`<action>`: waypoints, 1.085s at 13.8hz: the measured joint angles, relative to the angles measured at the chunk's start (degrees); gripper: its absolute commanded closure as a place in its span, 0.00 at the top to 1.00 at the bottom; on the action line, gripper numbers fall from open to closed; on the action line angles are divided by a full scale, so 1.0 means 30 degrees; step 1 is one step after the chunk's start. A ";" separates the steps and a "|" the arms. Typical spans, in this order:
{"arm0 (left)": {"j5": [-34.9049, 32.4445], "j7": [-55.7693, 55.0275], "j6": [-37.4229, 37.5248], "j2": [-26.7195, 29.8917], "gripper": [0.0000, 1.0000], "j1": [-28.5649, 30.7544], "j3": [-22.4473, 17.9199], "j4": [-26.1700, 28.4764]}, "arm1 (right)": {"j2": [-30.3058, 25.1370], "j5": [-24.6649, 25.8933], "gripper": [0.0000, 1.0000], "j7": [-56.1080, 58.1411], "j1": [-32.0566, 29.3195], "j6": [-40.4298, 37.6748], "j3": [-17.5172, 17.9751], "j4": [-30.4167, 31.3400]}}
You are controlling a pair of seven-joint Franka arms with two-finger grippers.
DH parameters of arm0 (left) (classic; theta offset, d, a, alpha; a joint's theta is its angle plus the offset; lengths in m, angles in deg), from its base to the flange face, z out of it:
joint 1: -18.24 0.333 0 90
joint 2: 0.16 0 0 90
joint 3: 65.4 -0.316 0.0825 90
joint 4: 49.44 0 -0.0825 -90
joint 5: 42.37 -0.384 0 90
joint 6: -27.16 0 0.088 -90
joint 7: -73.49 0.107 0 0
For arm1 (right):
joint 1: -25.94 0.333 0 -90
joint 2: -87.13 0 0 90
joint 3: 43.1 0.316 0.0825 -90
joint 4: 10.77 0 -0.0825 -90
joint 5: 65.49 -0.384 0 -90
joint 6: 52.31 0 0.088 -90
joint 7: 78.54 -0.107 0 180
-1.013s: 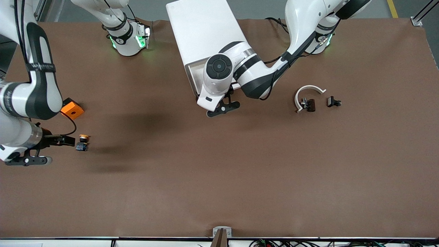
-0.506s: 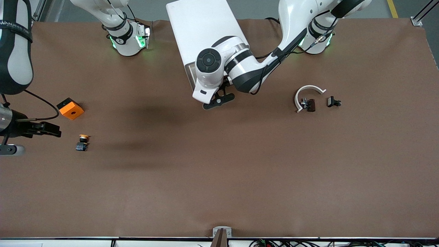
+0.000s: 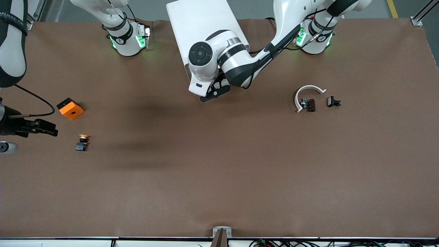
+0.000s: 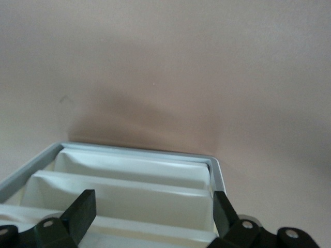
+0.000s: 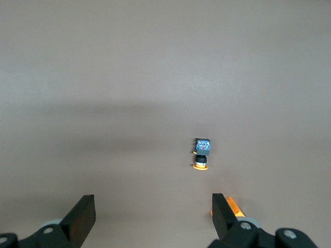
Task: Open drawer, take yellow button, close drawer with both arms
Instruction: 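Push the drawer fully shut with the left gripper while the right gripper withdraws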
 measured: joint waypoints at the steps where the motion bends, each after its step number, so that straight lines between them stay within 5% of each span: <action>1: 0.0188 -0.0254 0.0018 0.0000 1.00 -0.0101 0.0026 0.0001 | -0.0343 -0.0003 1.00 -0.0001 0.0007 -0.0662 0.0000 -0.0084; 5: 0.1177 -0.0734 0.0038 -0.0003 1.00 -0.0199 0.0033 0.0017 | -0.1917 -0.0972 1.00 -0.0583 -0.0019 -0.3749 -0.0165 -0.0137; 15: 0.2716 -0.2476 0.0180 -0.0086 1.00 -0.0552 -0.0022 0.0311 | -0.3902 -0.1191 1.00 -0.0657 -0.0122 -0.5556 -0.0741 -0.0051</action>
